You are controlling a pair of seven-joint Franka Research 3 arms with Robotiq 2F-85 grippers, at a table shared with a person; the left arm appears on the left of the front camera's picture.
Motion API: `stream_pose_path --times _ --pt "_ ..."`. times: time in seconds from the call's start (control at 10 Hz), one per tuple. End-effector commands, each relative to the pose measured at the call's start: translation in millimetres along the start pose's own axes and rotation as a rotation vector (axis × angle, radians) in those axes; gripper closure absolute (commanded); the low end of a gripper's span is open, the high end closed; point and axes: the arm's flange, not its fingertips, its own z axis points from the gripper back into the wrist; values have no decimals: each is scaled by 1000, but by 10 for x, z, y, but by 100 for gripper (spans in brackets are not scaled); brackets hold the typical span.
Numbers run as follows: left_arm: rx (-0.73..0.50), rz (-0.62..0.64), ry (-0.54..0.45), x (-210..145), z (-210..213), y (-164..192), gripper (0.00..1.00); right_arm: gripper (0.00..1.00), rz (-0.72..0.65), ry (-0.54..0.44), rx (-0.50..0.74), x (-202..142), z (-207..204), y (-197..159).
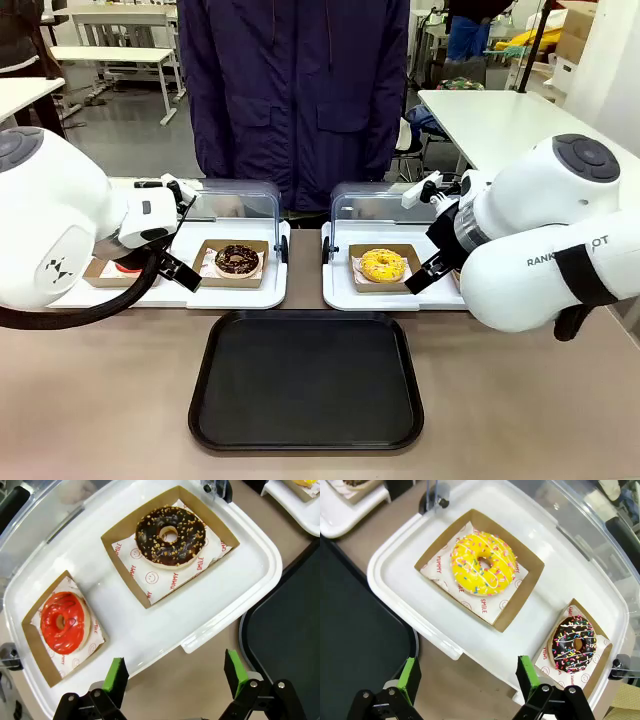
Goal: Move the third donut from the left to the tray.
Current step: Pick up the Paper togo box containing the Donut indicated by the person and place it on the Handle tray.
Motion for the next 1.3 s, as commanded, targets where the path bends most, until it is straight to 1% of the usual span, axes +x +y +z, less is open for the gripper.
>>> stream_pose_path --times 0.0,0.9,1.0,1.1,1.2 --pt "0 0 0 1 1 0 0 0 0 0 0 0 0 0" --pt "0 0 0 0 0 0 0 0 1 0 0 0 0 1" --pt "-51 -6 -21 85 167 85 0 0 31 -9 1 134 144 -96" --pt "-99 11 -42 210 368 248 0 0 19 -30 20 306 386 -273" --pt "-156 37 -53 334 657 504 0 0 -6 -62 79 509 669 -483"
